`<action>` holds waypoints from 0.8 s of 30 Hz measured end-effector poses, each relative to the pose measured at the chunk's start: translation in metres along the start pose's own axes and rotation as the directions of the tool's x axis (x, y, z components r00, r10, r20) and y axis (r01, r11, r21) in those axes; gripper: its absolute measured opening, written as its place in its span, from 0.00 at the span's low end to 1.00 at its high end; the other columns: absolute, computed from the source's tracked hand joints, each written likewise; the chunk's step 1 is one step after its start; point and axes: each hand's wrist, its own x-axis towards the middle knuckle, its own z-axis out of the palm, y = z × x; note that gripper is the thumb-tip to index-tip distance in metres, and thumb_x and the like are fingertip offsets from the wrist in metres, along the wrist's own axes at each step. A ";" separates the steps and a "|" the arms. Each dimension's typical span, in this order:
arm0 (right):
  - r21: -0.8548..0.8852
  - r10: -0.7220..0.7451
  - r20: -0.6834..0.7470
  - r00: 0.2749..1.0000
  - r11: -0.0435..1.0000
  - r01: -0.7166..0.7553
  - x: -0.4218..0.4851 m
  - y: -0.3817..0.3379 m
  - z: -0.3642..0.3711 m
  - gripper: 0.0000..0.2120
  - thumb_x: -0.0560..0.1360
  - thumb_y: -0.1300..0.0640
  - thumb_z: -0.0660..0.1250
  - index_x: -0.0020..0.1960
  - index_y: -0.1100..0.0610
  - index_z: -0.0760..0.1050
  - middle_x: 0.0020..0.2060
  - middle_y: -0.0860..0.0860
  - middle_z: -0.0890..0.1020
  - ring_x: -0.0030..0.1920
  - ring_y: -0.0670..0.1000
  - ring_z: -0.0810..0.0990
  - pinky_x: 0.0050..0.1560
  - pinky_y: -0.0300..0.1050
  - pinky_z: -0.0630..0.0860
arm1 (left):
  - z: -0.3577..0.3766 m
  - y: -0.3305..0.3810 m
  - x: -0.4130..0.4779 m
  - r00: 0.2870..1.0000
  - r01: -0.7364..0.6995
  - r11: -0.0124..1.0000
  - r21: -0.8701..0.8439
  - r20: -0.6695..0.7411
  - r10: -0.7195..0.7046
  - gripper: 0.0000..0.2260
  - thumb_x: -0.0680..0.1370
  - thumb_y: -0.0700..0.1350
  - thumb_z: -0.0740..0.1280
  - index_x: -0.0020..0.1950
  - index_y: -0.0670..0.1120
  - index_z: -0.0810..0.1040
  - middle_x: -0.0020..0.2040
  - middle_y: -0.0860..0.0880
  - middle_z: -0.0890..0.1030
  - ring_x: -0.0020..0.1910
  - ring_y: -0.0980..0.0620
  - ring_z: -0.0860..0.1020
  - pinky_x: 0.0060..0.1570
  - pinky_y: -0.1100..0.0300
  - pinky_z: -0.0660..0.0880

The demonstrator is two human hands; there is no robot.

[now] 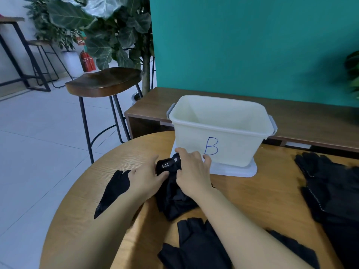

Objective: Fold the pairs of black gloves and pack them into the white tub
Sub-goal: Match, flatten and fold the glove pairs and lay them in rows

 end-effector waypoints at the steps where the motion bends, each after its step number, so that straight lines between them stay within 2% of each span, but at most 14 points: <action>1: 0.034 0.000 -0.014 1.000 0.999 0.001 -0.002 -0.002 -0.005 0.27 0.76 0.63 0.63 0.73 0.50 0.61 0.57 0.48 0.76 0.65 0.52 0.67 0.72 0.52 0.51 | -0.004 0.002 0.000 0.999 0.035 0.995 -0.094 -0.009 -0.036 0.28 0.77 0.55 0.69 0.76 0.52 0.66 0.61 0.54 0.81 0.65 0.49 0.76 0.70 0.46 0.62; 3: 0.089 0.014 -0.035 0.999 0.996 -0.011 -0.006 -0.005 -0.016 0.27 0.76 0.64 0.63 0.72 0.51 0.62 0.57 0.48 0.76 0.64 0.52 0.68 0.72 0.50 0.52 | -0.016 0.006 -0.003 0.999 0.050 0.955 -0.293 0.017 -0.047 0.24 0.72 0.54 0.72 0.68 0.53 0.75 0.55 0.54 0.84 0.57 0.50 0.81 0.64 0.43 0.72; 5: 0.139 0.033 -0.060 0.998 0.990 -0.025 -0.009 -0.009 -0.027 0.23 0.74 0.63 0.63 0.68 0.52 0.68 0.57 0.48 0.77 0.62 0.52 0.69 0.68 0.48 0.56 | -0.029 0.015 -0.010 0.999 0.037 0.896 -0.442 0.043 -0.020 0.11 0.75 0.48 0.73 0.57 0.51 0.82 0.47 0.52 0.86 0.48 0.52 0.84 0.53 0.52 0.80; 7: 0.206 0.082 -0.074 0.994 0.976 -0.065 -0.012 -0.013 -0.040 0.19 0.73 0.59 0.64 0.64 0.51 0.73 0.55 0.48 0.78 0.60 0.52 0.70 0.61 0.46 0.60 | -0.044 0.027 -0.021 0.999 -0.014 0.876 -0.483 0.035 0.035 0.05 0.78 0.39 0.70 0.52 0.46 0.83 0.43 0.48 0.85 0.42 0.56 0.83 0.40 0.69 0.77; 9: 0.301 0.131 -0.056 0.990 0.948 -0.108 -0.019 -0.016 -0.057 0.16 0.74 0.56 0.64 0.61 0.50 0.77 0.55 0.48 0.77 0.59 0.53 0.71 0.59 0.47 0.63 | -0.059 0.042 -0.033 0.995 -0.074 0.868 -0.492 0.017 0.095 0.04 0.79 0.39 0.69 0.52 0.43 0.82 0.44 0.44 0.85 0.39 0.56 0.82 0.33 0.73 0.73; 11: 0.438 0.169 -0.005 0.986 0.886 -0.149 -0.029 -0.018 -0.077 0.13 0.74 0.55 0.64 0.58 0.49 0.78 0.55 0.47 0.78 0.57 0.52 0.73 0.62 0.51 0.67 | -0.074 0.052 -0.043 0.991 -0.103 0.839 -0.533 0.020 0.135 0.02 0.79 0.43 0.69 0.51 0.46 0.81 0.43 0.45 0.85 0.39 0.53 0.83 0.34 0.68 0.77; 14: 0.589 0.180 0.074 0.981 0.786 -0.189 -0.044 -0.018 -0.099 0.11 0.70 0.55 0.65 0.51 0.48 0.78 0.49 0.43 0.82 0.54 0.51 0.76 0.66 0.56 0.68 | -0.093 0.062 -0.056 0.985 -0.123 0.840 -0.529 0.038 0.168 0.01 0.77 0.51 0.70 0.46 0.55 0.80 0.41 0.48 0.85 0.41 0.45 0.85 0.44 0.45 0.83; 15: 0.600 0.178 0.070 0.982 0.778 -0.183 -0.049 -0.018 -0.105 0.11 0.67 0.53 0.64 0.48 0.47 0.78 0.45 0.41 0.82 0.53 0.50 0.78 0.65 0.57 0.68 | -0.097 0.065 -0.061 0.983 -0.129 0.826 -0.548 0.038 0.179 0.01 0.78 0.49 0.70 0.47 0.55 0.80 0.42 0.48 0.85 0.43 0.44 0.85 0.47 0.43 0.82; 17: 0.618 0.150 0.056 0.987 0.771 -0.152 -0.053 -0.014 -0.110 0.11 0.63 0.50 0.63 0.44 0.45 0.79 0.40 0.41 0.83 0.51 0.51 0.81 0.64 0.59 0.70 | -0.104 0.072 -0.072 0.980 -0.143 0.805 -0.576 0.030 0.195 0.02 0.80 0.43 0.69 0.50 0.51 0.80 0.44 0.48 0.86 0.47 0.46 0.84 0.50 0.48 0.81; 18: 0.607 0.141 0.053 0.989 0.782 -0.144 -0.056 -0.013 -0.113 0.10 0.64 0.50 0.63 0.43 0.44 0.79 0.38 0.41 0.84 0.50 0.52 0.81 0.64 0.60 0.70 | -0.107 0.077 -0.078 0.979 -0.150 0.801 -0.580 0.027 0.203 0.04 0.80 0.41 0.68 0.52 0.50 0.80 0.46 0.49 0.86 0.49 0.48 0.84 0.51 0.51 0.81; 20: 0.566 0.124 0.055 0.991 0.813 -0.134 -0.064 -0.014 -0.123 0.05 0.70 0.52 0.64 0.39 0.48 0.79 0.34 0.42 0.81 0.45 0.55 0.80 0.63 0.60 0.71 | -0.114 0.084 -0.089 0.972 -0.166 0.795 -0.584 0.037 0.230 0.07 0.80 0.39 0.67 0.55 0.49 0.81 0.49 0.50 0.86 0.50 0.52 0.84 0.51 0.57 0.79; 21: 0.556 0.121 0.051 0.991 0.821 -0.129 -0.067 -0.013 -0.129 0.06 0.72 0.54 0.64 0.37 0.52 0.77 0.32 0.45 0.79 0.42 0.56 0.78 0.62 0.60 0.71 | -0.117 0.086 -0.092 0.969 -0.171 0.787 -0.593 0.045 0.244 0.08 0.80 0.39 0.67 0.56 0.49 0.82 0.50 0.51 0.86 0.50 0.53 0.84 0.50 0.59 0.78; 23: 0.573 0.118 0.039 0.992 0.811 -0.119 -0.075 -0.015 -0.142 0.11 0.73 0.55 0.64 0.33 0.56 0.71 0.29 0.48 0.73 0.36 0.54 0.71 0.54 0.55 0.72 | -0.123 0.089 -0.099 0.963 -0.158 0.766 -0.623 0.074 0.259 0.08 0.80 0.38 0.67 0.56 0.48 0.82 0.49 0.50 0.86 0.50 0.53 0.84 0.48 0.61 0.79; 24: 0.602 0.117 0.047 0.992 0.790 -0.121 -0.079 -0.015 -0.147 0.13 0.74 0.56 0.64 0.32 0.55 0.69 0.29 0.48 0.71 0.34 0.52 0.69 0.48 0.49 0.71 | -0.126 0.092 -0.104 0.961 -0.145 0.752 -0.643 0.089 0.261 0.07 0.80 0.39 0.67 0.56 0.47 0.83 0.49 0.50 0.86 0.51 0.52 0.84 0.49 0.60 0.79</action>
